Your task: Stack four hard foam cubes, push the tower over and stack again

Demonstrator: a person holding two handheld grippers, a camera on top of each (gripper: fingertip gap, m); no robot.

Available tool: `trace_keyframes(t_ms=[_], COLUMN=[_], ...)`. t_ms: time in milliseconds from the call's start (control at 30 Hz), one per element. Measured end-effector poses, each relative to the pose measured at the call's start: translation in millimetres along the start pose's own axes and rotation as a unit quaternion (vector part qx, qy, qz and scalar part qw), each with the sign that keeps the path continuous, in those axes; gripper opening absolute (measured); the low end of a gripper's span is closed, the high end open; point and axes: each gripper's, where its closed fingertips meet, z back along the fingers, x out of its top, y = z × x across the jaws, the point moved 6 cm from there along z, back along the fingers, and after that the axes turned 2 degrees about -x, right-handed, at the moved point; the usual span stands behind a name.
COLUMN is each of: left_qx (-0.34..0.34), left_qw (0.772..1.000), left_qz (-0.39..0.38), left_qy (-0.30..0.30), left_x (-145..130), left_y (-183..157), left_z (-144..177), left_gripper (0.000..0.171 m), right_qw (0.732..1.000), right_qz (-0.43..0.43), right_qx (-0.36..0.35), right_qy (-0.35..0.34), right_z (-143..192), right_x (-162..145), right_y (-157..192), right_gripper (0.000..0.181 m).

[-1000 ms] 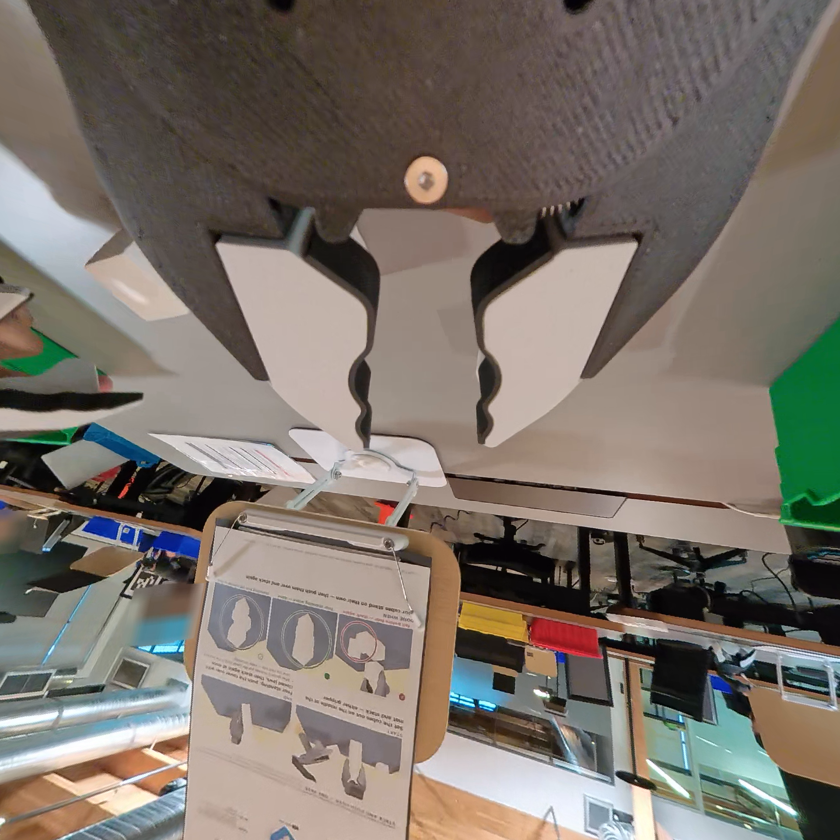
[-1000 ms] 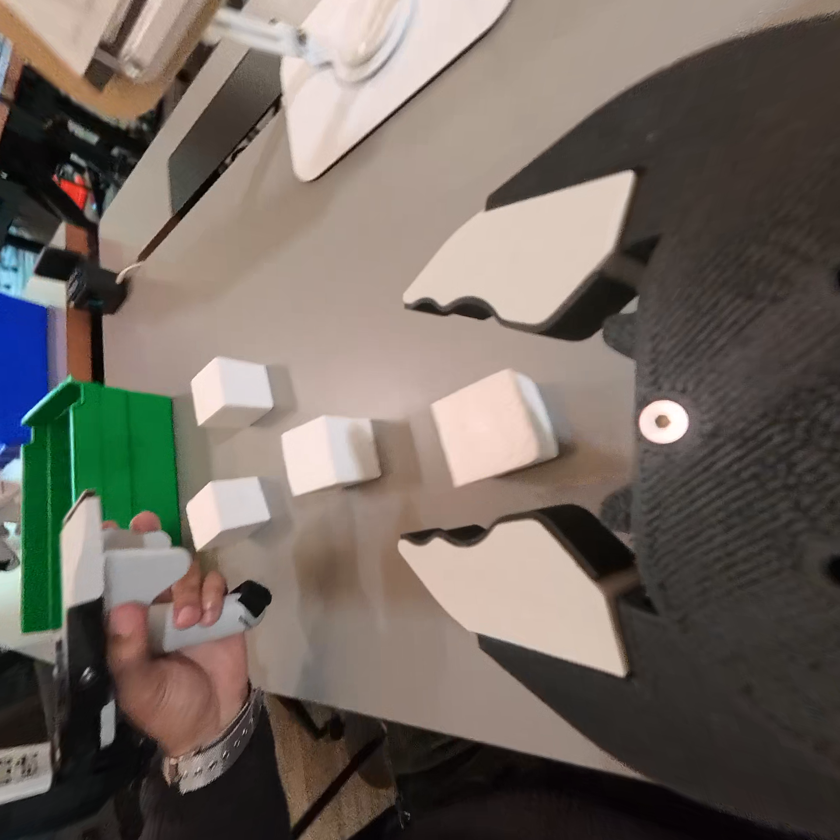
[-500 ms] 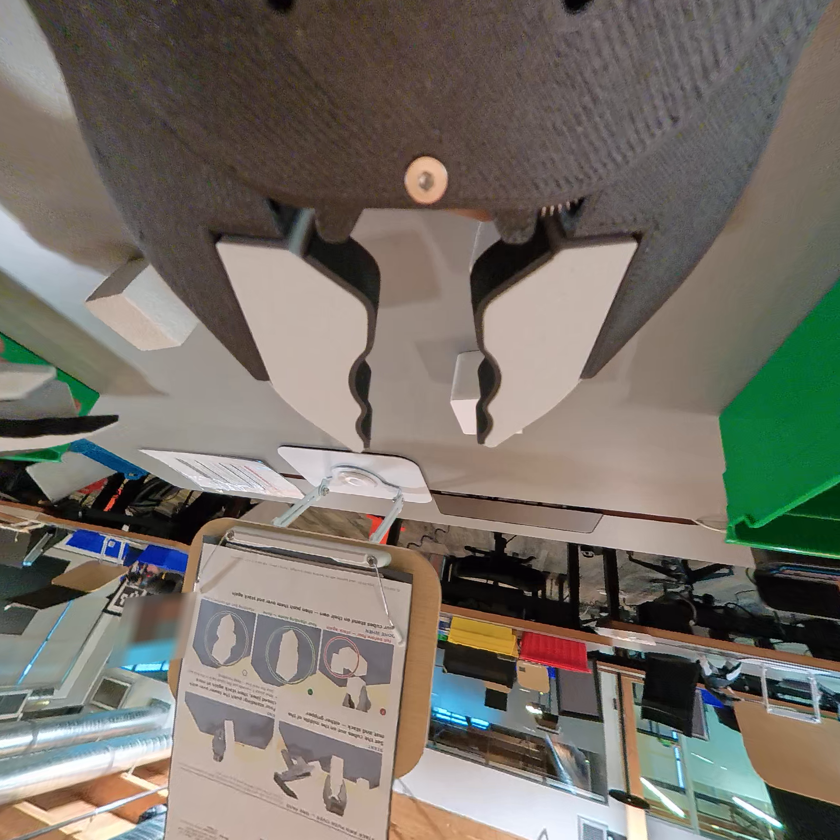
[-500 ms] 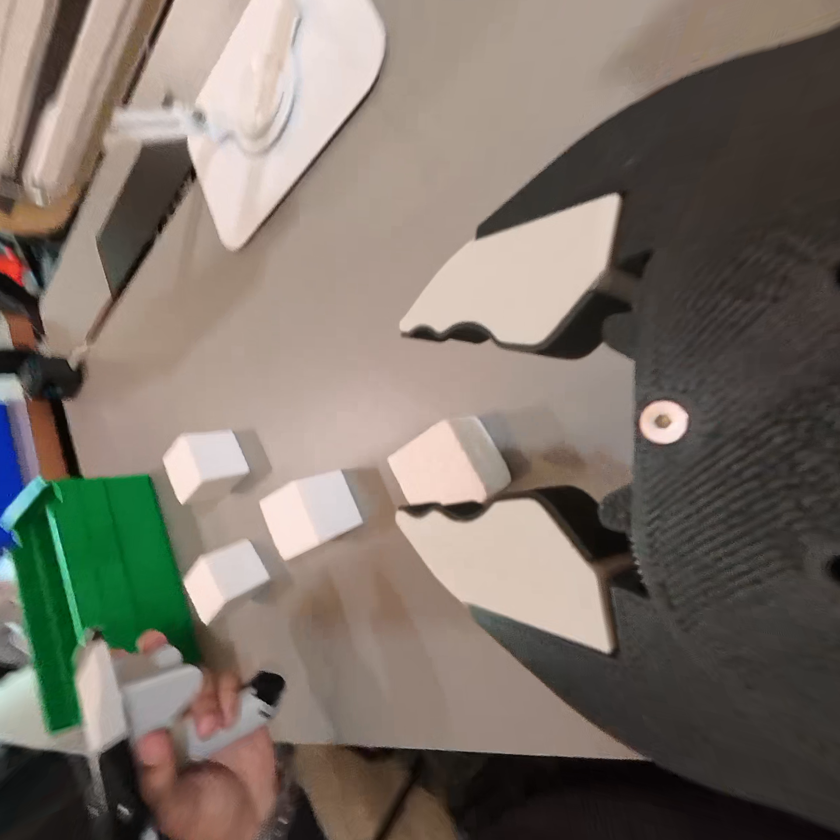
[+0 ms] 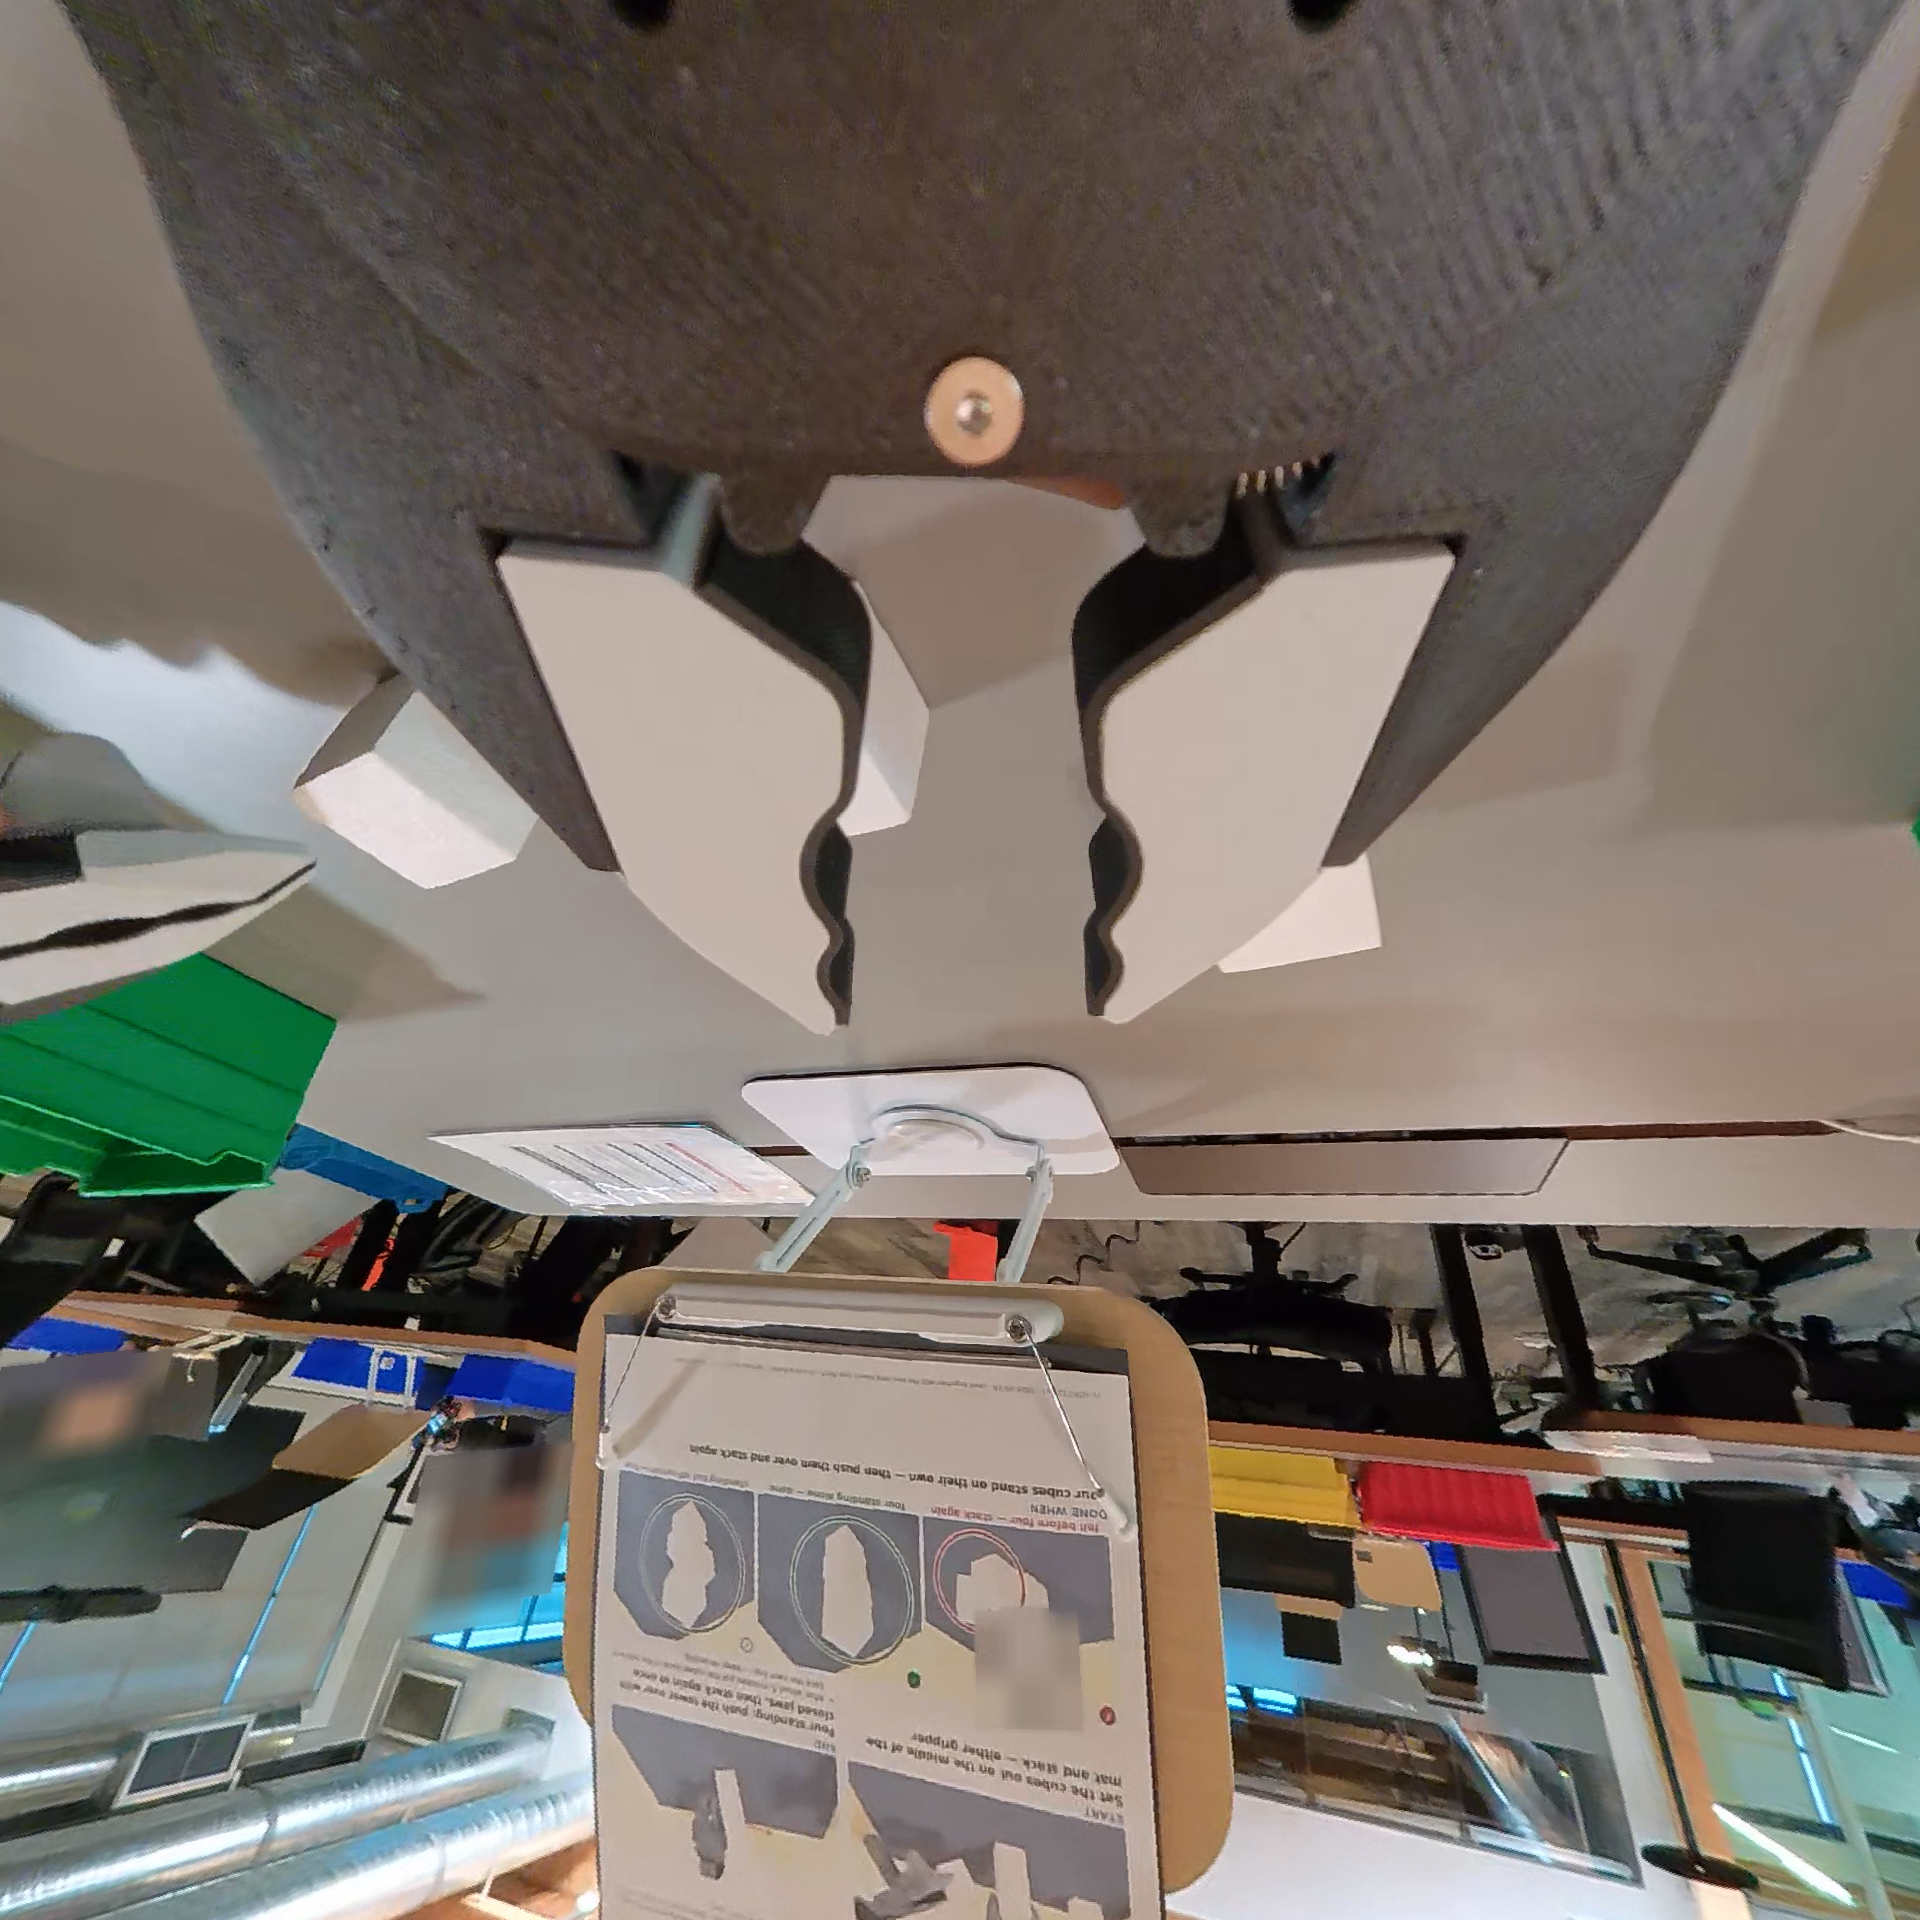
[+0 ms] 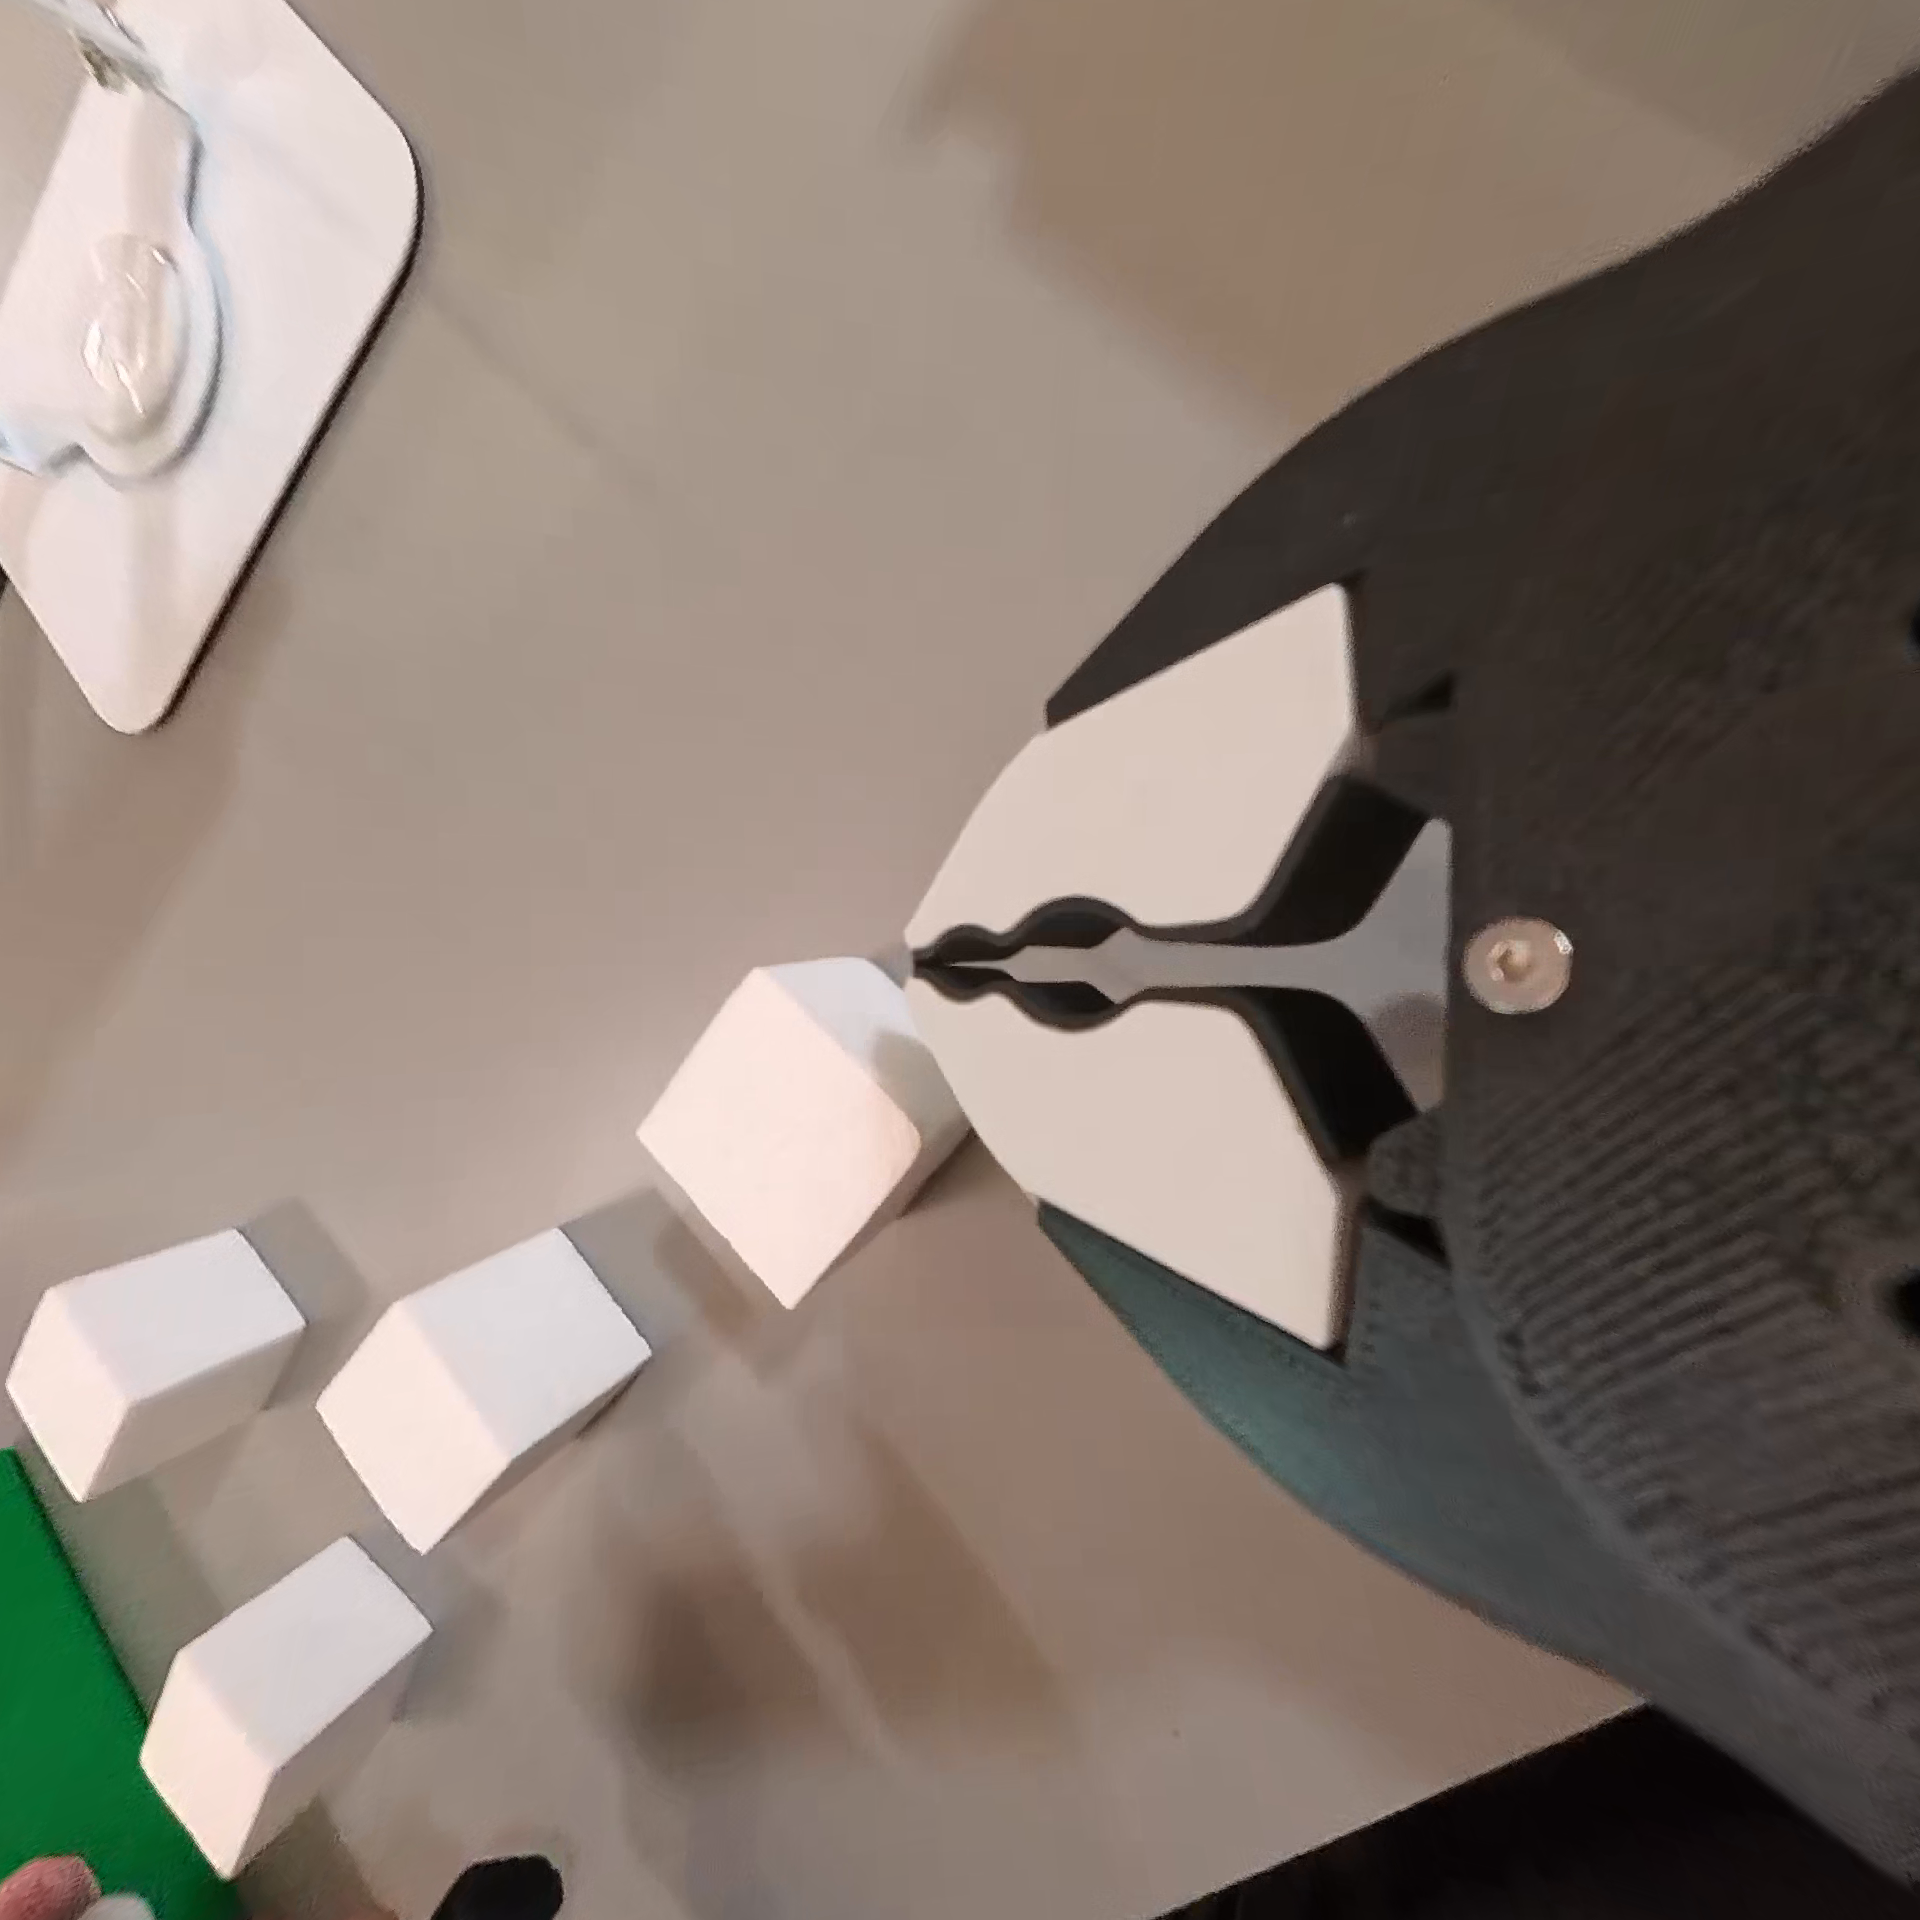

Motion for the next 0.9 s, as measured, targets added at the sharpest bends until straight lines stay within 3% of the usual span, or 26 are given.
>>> trace_keyframes(t_ms=[500,900], left_qx=[-0.012,-0.012], left_qw=[1.0,1.0], left_qz=[0.002,0.002], left_qy=[0.013,0.014], left_x=[-3,-4], left_y=[-5,-5], left_z=[-7,-6], left_gripper=[0.044,0.044], right_qw=[0.996,0.997], right_qz=[0.075,0.069], right_qx=[0.006,0.012], right_qy=[0.04,0.042], right_z=[-16,-15], right_x=[-13,-14], right_y=[22,21], right_gripper=[0.001,0.005])
